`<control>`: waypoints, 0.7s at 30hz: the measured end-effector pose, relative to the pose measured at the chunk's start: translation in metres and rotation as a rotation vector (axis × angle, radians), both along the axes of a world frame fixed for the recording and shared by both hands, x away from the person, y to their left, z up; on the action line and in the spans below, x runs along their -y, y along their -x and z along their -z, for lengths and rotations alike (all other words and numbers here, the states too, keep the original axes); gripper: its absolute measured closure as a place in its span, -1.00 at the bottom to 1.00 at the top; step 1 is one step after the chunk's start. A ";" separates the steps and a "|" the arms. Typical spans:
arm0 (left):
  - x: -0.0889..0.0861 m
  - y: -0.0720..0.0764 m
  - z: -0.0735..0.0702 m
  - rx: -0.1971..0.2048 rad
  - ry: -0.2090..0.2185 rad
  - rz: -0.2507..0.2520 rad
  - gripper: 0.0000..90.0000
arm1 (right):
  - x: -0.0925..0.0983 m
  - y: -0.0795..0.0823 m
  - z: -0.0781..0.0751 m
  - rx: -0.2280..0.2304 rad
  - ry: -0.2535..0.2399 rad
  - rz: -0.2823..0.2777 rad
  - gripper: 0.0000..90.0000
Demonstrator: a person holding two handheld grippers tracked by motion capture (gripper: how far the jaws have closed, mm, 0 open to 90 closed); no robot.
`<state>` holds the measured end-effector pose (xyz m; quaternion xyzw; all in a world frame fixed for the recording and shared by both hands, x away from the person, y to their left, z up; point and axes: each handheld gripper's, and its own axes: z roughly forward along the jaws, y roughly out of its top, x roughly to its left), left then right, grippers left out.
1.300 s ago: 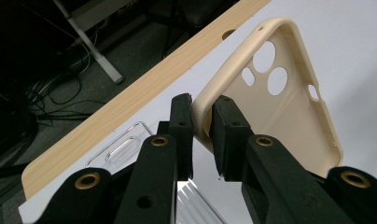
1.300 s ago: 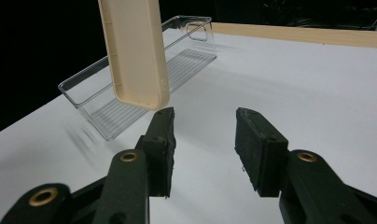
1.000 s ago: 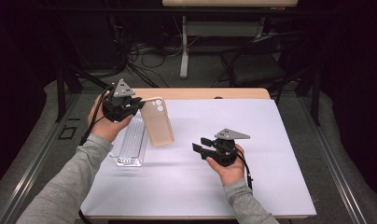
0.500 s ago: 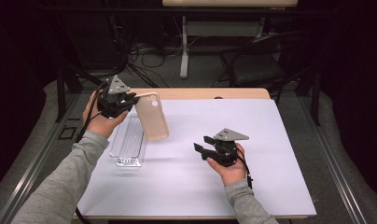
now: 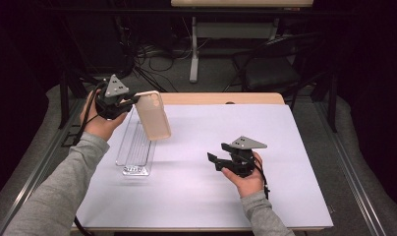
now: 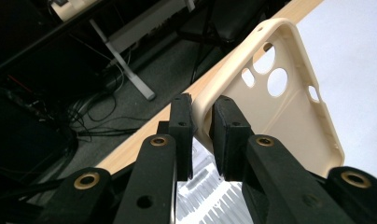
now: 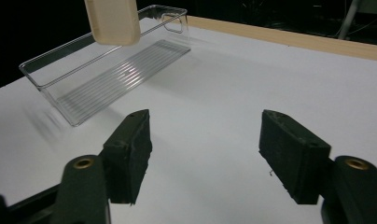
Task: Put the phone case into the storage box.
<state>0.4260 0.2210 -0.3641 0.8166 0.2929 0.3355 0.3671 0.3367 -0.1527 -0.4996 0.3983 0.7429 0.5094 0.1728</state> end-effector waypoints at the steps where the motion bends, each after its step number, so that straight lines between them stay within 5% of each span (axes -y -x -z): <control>1: -0.001 -0.001 0.000 0.004 0.001 -0.002 0.76 | 0.000 0.001 0.000 -0.002 -0.003 0.001 -0.29; 10: -0.009 -0.008 0.000 0.029 -0.012 -0.013 0.76 | 0.003 0.008 0.003 0.028 0.079 0.053 -0.48; 21: -0.019 -0.021 0.004 0.044 -0.011 -0.045 0.76 | 0.007 0.013 0.009 0.016 0.060 0.084 -0.71</control>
